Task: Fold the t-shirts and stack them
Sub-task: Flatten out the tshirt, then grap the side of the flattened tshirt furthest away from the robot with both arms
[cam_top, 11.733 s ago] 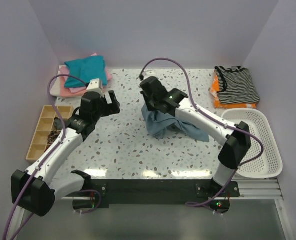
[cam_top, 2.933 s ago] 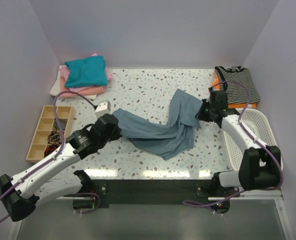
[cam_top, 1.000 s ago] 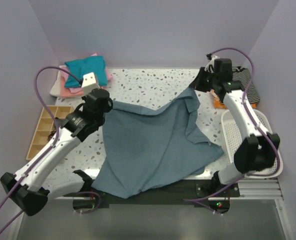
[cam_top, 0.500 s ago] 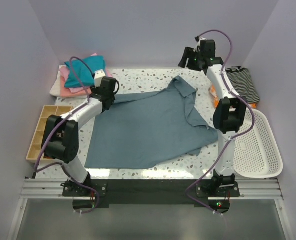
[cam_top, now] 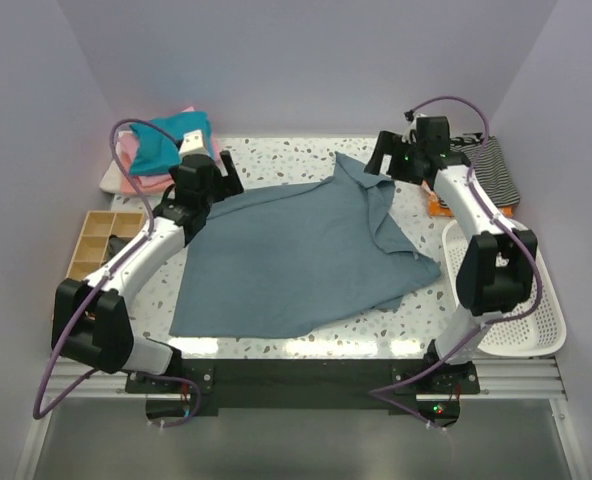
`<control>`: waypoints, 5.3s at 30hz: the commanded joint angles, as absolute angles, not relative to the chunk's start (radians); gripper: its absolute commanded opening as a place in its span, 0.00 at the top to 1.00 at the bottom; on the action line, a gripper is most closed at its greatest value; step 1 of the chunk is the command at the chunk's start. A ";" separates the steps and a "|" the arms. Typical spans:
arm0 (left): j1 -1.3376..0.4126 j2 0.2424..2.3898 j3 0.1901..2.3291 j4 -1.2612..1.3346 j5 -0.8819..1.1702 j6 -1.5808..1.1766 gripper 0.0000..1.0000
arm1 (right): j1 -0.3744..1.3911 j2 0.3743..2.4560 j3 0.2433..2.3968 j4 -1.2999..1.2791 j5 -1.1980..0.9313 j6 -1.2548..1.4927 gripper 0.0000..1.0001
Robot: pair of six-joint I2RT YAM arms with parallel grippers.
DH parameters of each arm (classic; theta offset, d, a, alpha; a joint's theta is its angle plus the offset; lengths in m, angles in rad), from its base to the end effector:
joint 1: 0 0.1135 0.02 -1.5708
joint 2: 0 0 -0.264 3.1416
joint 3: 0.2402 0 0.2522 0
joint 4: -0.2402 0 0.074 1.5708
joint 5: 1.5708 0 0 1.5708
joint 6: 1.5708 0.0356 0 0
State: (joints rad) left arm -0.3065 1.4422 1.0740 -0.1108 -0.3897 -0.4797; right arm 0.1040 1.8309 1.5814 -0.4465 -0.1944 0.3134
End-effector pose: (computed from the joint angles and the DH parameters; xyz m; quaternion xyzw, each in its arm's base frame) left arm 0.3198 -0.0870 0.2938 -0.1727 0.8267 -0.0423 0.5339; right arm 0.4207 0.0508 0.2964 0.0533 0.9009 0.1733 0.3942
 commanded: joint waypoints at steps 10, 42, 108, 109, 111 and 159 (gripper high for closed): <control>-0.431 1.531 0.756 0.087 0.055 -0.592 0.07 | 0.244 1.585 1.207 -0.463 -0.410 0.357 0.11; -0.430 1.222 0.621 -0.212 -0.244 -0.653 0.05 | 0.469 1.589 1.130 -0.500 0.225 0.249 0.10; -0.359 1.308 0.787 -0.120 -0.310 -0.545 0.00 | 0.204 2.085 1.831 -0.488 0.077 0.360 0.19; -0.357 1.349 0.799 -0.114 -0.305 -0.543 0.00 | 0.189 2.110 1.839 -0.479 0.040 0.374 0.19; -0.342 1.387 0.813 -0.074 -0.299 -0.549 0.00 | 0.173 2.137 1.870 -0.474 -0.036 0.409 0.20; -0.225 1.560 0.819 0.061 -0.235 -0.607 0.07 | 0.071 2.457 2.023 -0.239 -0.457 0.631 1.00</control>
